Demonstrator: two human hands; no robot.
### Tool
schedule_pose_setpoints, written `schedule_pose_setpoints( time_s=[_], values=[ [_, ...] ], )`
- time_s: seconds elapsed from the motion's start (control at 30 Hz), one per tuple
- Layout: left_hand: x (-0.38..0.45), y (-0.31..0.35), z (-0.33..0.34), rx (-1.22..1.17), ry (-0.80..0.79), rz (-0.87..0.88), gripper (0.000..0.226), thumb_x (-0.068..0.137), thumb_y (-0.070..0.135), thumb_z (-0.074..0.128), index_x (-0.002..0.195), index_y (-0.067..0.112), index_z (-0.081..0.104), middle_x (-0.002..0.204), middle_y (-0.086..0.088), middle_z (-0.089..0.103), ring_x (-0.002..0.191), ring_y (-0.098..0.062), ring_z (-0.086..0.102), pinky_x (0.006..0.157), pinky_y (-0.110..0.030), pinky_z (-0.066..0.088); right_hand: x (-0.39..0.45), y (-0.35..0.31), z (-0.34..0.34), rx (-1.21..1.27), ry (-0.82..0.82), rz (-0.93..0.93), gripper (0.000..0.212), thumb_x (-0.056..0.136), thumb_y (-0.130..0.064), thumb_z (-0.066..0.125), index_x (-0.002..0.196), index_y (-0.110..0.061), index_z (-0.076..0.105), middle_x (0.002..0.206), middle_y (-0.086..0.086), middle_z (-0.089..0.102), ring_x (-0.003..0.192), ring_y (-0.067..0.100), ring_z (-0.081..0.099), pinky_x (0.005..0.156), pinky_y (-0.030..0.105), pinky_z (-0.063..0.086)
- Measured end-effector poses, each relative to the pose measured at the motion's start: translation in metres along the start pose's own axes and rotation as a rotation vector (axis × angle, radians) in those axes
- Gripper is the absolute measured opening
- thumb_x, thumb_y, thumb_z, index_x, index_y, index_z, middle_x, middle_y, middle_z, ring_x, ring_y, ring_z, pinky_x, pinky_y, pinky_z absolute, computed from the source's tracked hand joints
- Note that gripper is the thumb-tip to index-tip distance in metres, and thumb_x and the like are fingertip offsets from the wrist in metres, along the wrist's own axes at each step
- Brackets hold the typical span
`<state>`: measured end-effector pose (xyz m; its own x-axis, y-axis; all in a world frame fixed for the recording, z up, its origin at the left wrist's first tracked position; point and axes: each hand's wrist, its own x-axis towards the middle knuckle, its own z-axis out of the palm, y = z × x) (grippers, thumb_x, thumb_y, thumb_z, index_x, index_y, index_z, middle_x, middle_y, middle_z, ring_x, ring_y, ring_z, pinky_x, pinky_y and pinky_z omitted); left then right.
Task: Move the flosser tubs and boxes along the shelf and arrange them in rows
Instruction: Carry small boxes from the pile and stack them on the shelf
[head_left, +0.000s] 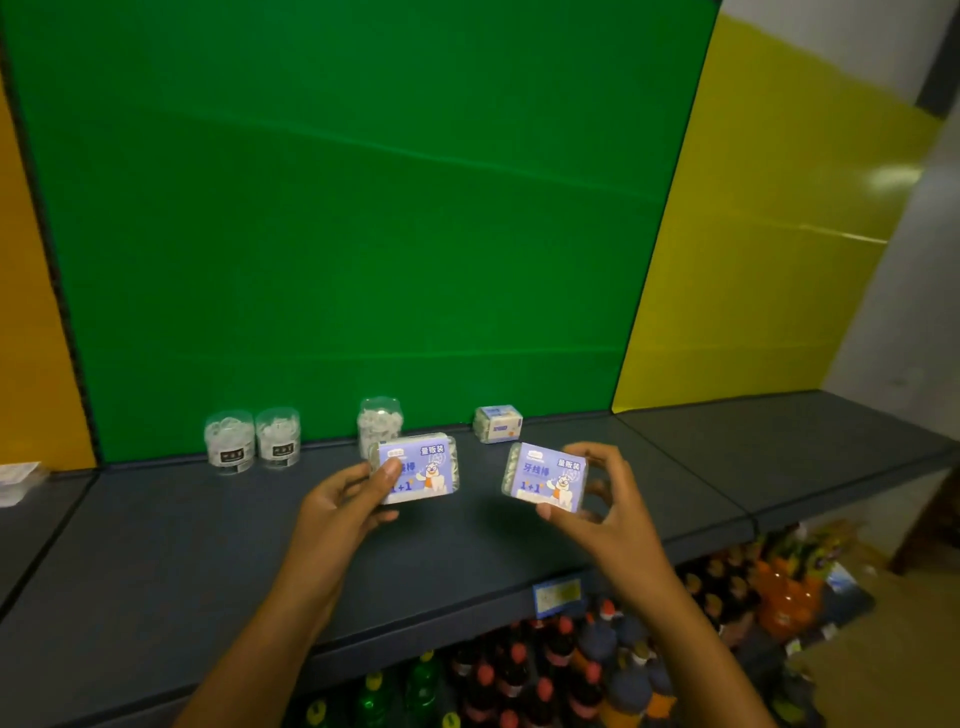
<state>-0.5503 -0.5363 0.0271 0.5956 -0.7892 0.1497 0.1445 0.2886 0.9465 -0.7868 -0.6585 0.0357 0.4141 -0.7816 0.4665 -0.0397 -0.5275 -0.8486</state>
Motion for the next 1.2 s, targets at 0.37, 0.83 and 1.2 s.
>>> schedule_pose_setpoints(
  time_s=[0.37, 0.83, 1.2],
  values=[
    [0.098, -0.029, 0.077, 0.179, -0.035, 0.048, 0.031, 0.083, 0.035, 0.066, 0.103, 0.012, 0.072, 0.089, 0.010, 0.076, 0.076, 0.006, 0.064, 0.068, -0.025, 0.047, 0.096, 0.058, -0.058, -0.090, 0.036, -0.020, 0.058, 0.072, -0.001, 0.084, 0.110, -0.035, 0.057, 0.126, 0.000, 0.056, 0.110, 0.008, 0.061, 0.073, 0.021, 0.054],
    [0.167, -0.075, 0.127, 0.260, 0.076, -0.026, 0.021, 0.084, 0.027, 0.070, 0.092, 0.008, 0.069, 0.065, 0.006, 0.069, 0.051, 0.001, 0.055, 0.051, -0.013, 0.044, 0.196, 0.138, -0.057, -0.016, 0.016, 0.033, 0.056, 0.075, -0.007, 0.082, 0.120, -0.027, 0.055, 0.123, -0.003, 0.061, 0.105, 0.005, 0.062, 0.080, 0.014, 0.050],
    [0.181, -0.105, 0.150, 0.454, 0.080, -0.134, 0.034, 0.080, 0.049, 0.067, 0.104, 0.024, 0.062, 0.085, -0.005, 0.072, 0.057, -0.003, 0.061, 0.053, -0.019, 0.049, 0.265, 0.215, -0.050, 0.037, -0.231, 0.077, 0.052, 0.081, -0.015, 0.079, 0.123, -0.032, 0.053, 0.118, -0.005, 0.069, 0.103, 0.015, 0.067, 0.087, 0.036, 0.056]
  ],
)
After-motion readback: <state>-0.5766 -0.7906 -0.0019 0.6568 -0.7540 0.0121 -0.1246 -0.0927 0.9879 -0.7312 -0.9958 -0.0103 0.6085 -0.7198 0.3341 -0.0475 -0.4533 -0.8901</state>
